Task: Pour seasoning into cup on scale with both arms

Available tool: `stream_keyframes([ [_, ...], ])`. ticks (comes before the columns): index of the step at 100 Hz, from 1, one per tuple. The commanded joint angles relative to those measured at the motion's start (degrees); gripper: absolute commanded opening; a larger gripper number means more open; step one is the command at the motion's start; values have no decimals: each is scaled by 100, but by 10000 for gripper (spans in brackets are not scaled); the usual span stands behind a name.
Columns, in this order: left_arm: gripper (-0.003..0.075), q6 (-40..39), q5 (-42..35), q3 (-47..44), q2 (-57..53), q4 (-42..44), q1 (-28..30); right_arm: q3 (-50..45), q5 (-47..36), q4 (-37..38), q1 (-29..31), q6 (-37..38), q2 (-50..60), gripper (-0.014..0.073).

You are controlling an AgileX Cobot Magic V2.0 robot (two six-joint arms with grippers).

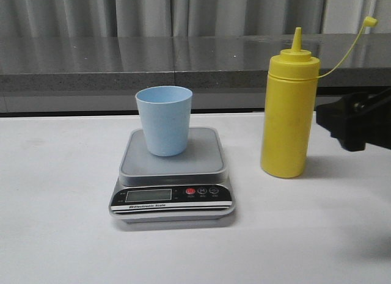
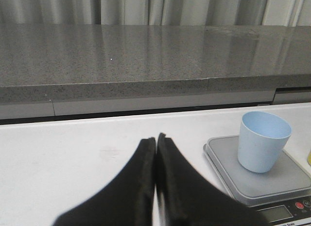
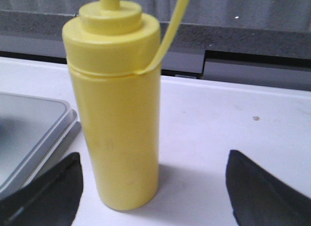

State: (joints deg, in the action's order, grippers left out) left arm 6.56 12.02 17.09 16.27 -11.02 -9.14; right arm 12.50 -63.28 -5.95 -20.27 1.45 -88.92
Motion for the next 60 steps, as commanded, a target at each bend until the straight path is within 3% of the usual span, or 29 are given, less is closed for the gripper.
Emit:
stream_keyframes([
  [1,-20,-38,-451,171,34,-63,16,-111,-115,-237,34,-12,617,597],
  [60,-20,-38,-451,171,34,-63,16,-245,3730,-1339,34,-1640,4535,593],
])
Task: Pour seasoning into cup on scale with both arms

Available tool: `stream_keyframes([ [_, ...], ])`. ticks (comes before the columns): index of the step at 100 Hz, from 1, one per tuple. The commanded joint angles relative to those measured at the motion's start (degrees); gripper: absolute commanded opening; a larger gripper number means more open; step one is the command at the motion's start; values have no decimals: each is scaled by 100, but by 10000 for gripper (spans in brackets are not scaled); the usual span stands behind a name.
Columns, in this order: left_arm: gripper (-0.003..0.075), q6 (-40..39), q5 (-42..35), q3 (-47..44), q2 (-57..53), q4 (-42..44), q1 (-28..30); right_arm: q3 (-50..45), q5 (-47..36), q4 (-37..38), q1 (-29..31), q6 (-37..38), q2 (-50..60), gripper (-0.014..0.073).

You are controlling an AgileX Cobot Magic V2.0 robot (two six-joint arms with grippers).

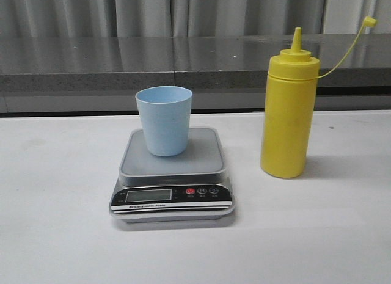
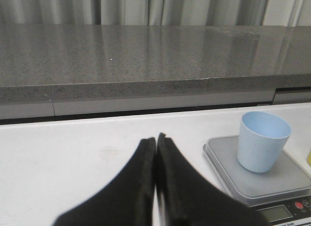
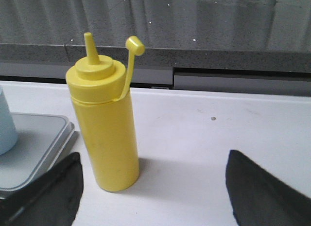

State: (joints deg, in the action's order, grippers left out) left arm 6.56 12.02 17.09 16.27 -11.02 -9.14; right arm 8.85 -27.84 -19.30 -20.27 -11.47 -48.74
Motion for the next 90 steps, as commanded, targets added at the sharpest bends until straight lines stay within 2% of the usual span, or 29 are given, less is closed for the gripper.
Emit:
stream_keyframes([
  [1,-20,-38,-451,171,34,-63,16,119,266,-4,34,-395,603,593],
  [25,-20,-38,-451,171,34,-63,16,126,1195,-4,221,-532,1784,593],
  [49,-20,-38,-451,171,34,-63,16,230,1772,18,646,-532,2143,593],
  [68,-20,-38,-451,171,34,-63,16,590,2450,1040,646,-422,2158,593],
  [90,-20,-38,-451,171,34,-63,16,830,2956,1871,646,379,2158,593],
])
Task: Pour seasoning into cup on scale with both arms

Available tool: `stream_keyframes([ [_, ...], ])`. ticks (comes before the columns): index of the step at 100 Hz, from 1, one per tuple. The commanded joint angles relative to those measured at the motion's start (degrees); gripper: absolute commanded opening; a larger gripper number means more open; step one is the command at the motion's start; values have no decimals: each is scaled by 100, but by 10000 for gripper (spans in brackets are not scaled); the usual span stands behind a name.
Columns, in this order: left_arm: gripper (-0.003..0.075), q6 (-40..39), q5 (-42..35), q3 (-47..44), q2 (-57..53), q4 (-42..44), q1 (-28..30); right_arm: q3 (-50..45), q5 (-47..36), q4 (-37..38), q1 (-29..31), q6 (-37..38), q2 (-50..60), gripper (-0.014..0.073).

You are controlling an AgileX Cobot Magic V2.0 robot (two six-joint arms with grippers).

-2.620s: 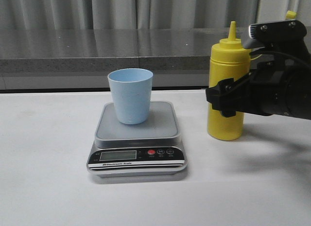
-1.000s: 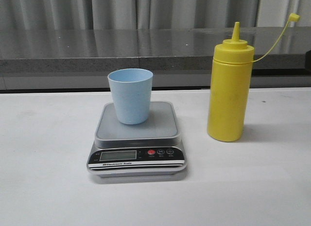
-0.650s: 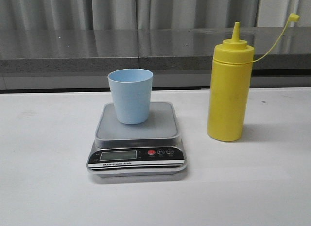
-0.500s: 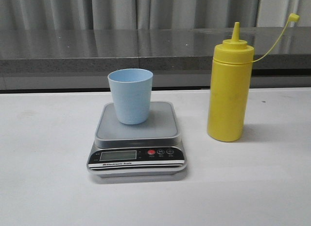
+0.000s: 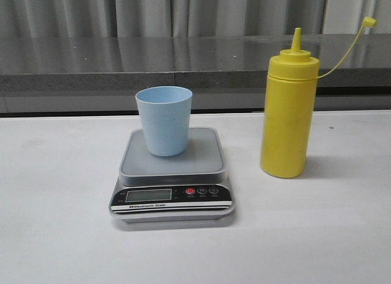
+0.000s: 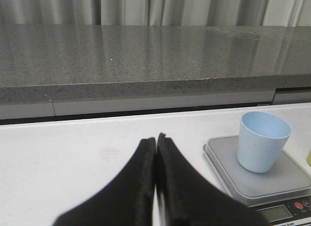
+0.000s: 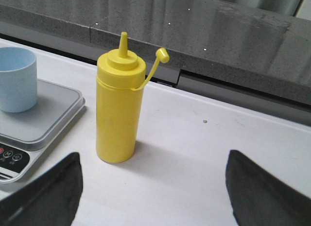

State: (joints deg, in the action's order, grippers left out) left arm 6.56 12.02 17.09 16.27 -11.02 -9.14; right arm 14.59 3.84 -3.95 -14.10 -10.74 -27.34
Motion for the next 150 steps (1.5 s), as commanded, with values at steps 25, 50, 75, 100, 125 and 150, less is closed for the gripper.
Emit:
stream_keyframes([
  [25,-20,-38,-451,171,34,-63,16,283,-300,336,29,492,18,457],
  [50,-20,-38,-451,171,34,-63,16,283,-384,336,29,492,18,-20],
  [75,-20,-38,-451,171,34,-63,16,283,-506,336,29,492,18,-69],
  [100,-20,-38,-451,171,34,-63,16,283,-506,336,29,492,18,-69],
  [125,-20,-38,-451,171,34,-63,16,283,-501,336,29,492,18,-69],
  [150,-20,-38,-451,171,34,-63,16,266,-472,395,29,492,99,-69],
])
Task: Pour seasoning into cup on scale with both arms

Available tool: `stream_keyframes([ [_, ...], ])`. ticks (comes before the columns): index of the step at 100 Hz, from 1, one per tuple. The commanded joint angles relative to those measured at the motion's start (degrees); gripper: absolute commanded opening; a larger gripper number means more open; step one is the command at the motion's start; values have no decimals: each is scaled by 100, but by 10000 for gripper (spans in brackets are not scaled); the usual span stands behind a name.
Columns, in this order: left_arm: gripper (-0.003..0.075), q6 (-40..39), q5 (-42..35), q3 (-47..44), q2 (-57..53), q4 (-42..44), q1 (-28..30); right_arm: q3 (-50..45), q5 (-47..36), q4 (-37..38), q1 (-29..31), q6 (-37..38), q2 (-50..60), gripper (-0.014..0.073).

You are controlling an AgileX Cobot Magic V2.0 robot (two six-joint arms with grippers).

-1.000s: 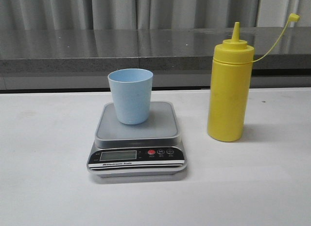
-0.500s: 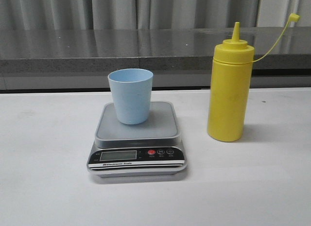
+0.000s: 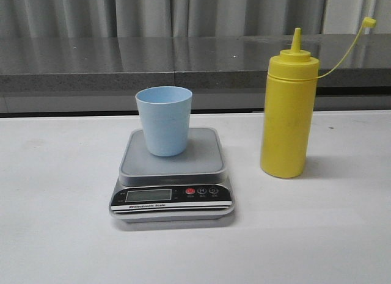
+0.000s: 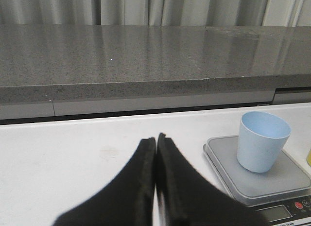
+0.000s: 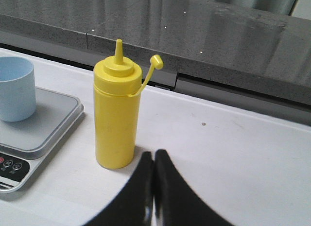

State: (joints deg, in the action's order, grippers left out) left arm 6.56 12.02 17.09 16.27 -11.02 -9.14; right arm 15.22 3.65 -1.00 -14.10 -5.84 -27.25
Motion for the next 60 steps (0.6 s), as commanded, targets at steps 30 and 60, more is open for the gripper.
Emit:
stream_keyframes([
  [30,-20,-38,-451,171,34,-63,16,193,-38,259,396,6,1258,-69],
  [60,-20,-38,-451,171,34,-63,16,-602,-12,313,1382,584,2525,-69],
])
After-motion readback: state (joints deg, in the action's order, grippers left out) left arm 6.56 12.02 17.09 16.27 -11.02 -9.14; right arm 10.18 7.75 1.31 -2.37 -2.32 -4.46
